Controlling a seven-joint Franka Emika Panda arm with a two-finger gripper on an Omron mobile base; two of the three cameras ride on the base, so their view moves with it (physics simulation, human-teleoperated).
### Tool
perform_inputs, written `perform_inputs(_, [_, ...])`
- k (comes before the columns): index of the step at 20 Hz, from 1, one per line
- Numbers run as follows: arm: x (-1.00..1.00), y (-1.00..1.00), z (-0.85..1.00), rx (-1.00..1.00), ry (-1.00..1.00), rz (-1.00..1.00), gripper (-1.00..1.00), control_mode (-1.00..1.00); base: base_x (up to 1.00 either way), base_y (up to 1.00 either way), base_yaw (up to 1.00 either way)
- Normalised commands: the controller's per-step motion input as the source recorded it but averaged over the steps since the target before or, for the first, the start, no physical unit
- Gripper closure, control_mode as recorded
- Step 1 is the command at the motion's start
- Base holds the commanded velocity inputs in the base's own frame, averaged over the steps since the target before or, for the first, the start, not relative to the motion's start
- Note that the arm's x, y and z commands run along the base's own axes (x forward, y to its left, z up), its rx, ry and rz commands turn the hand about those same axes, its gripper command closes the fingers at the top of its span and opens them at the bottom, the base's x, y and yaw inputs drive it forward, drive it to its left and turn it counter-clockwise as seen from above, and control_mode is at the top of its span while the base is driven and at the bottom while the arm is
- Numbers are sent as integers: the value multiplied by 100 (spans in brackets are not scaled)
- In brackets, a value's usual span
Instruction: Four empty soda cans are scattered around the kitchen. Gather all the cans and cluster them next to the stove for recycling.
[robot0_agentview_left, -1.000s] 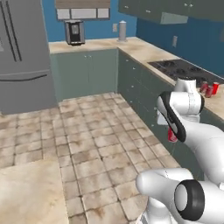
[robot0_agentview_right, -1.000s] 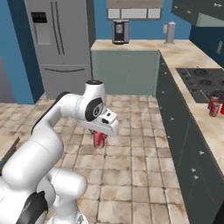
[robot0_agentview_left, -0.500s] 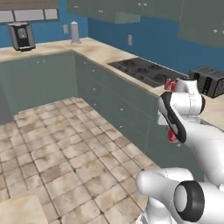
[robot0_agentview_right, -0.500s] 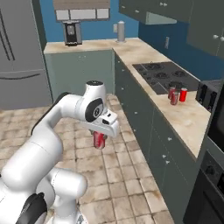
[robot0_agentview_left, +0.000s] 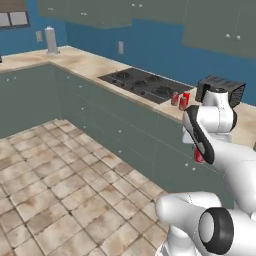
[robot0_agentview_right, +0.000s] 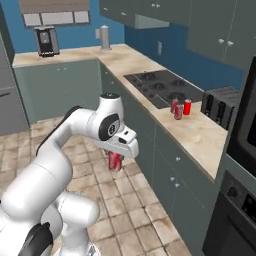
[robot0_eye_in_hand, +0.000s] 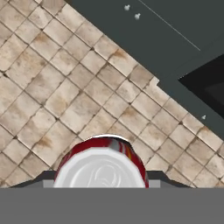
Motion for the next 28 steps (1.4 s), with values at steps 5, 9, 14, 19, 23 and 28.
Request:
perform_inputs(5, [0,0,0,0,0,0,100,100,62,9,-26])
perform_inputs(9, [0,0,0,0,0,0,100,100,66,15,-22])
perform_inputs(14, [0,0,0,0,0,0,100,100,61,12,-28])
perform_inputs(19, [0,0,0,0,0,0,100,100,59,15,-30])
perform_inputs(23, [0,0,0,0,0,0,100,100,51,24,-40])
perform_inputs(28, [0,0,0,0,0,0,100,100,46,28,-46])
